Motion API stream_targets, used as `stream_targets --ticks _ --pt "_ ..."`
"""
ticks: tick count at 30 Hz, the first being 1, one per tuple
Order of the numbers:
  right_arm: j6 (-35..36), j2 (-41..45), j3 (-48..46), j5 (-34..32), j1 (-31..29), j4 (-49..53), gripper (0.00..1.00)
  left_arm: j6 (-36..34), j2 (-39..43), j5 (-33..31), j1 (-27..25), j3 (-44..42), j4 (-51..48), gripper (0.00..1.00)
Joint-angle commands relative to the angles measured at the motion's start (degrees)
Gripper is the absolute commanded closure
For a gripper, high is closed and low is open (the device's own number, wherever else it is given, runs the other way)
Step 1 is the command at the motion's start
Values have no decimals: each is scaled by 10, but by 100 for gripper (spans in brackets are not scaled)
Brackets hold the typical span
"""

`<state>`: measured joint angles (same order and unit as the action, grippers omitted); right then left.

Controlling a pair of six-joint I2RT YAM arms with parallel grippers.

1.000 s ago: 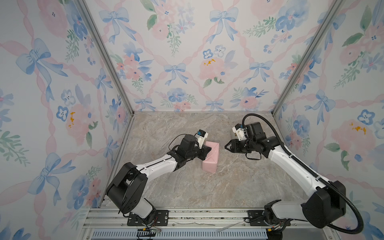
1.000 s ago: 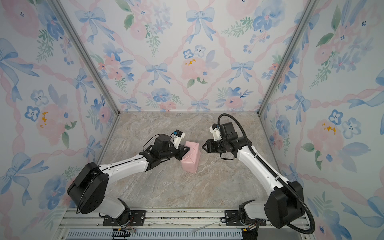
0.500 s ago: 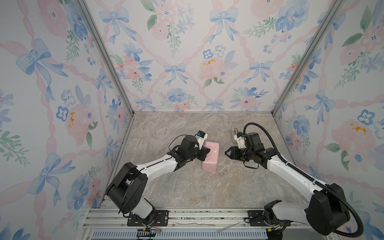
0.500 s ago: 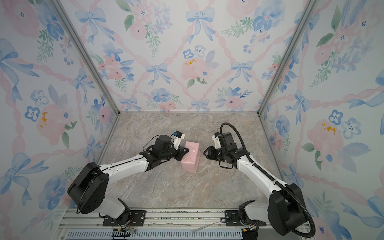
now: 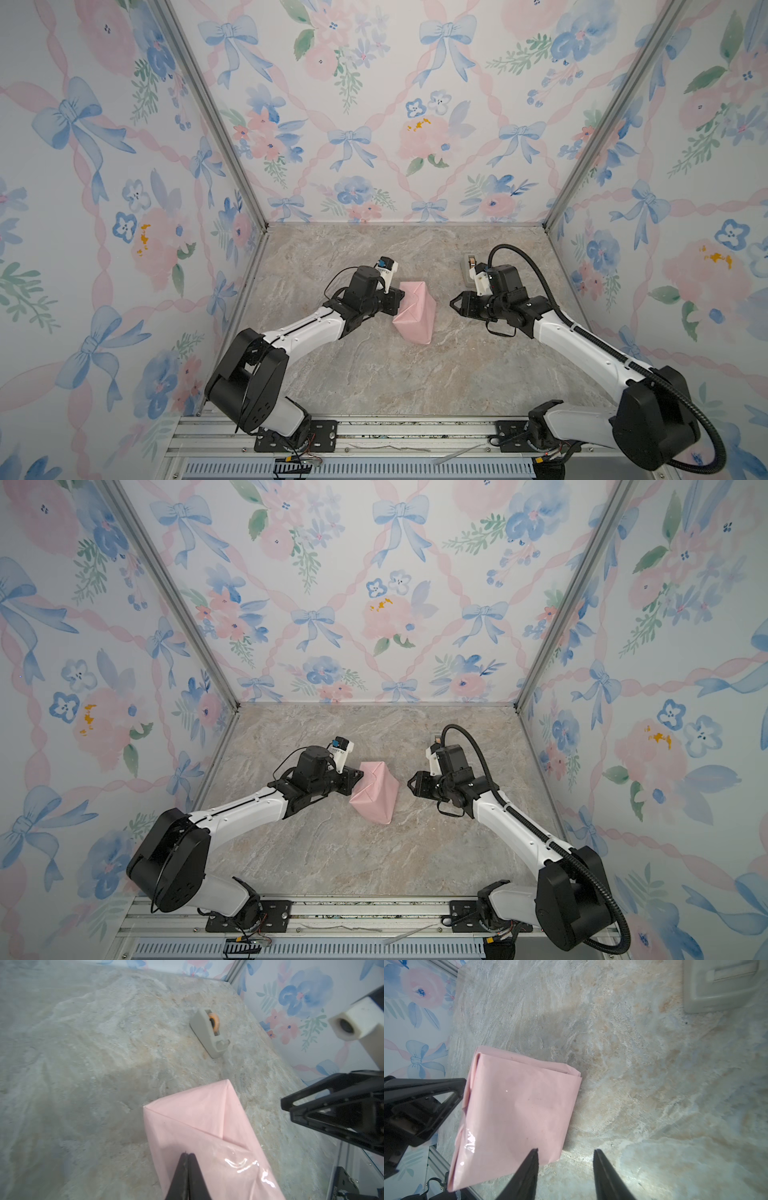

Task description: Wrap the gift box in paper

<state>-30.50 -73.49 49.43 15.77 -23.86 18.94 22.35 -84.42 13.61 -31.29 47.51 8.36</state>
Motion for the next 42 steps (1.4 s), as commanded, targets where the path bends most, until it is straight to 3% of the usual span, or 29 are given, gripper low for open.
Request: stream_targets --ticks 1,4,8,13,21,27,42 --pt "-2 -11 9 -7 -10 -7 54 4 27 -36 39 -23 -67 91" --pt "-3 -15 11 -5 -13 -9 54 3 72 -57 77 -29 -82 86" --pt "-3 -19 17 -4 -16 -8 54 4 145 -89 103 -24 -104 50" --pt "-6 -31 21 -2 -24 -15 53 14 170 -101 105 -30 -106 31" --pt "-9 -45 24 1 -37 -21 53 35 63 -90 120 -25 -115 25" --pt "-10 -44 19 1 -37 -21 53 45 11 -14 115 -27 -83 27" --pt "-2 -6 13 -30 -36 11 53 138 -48 -9 -63 -21 -5 30"
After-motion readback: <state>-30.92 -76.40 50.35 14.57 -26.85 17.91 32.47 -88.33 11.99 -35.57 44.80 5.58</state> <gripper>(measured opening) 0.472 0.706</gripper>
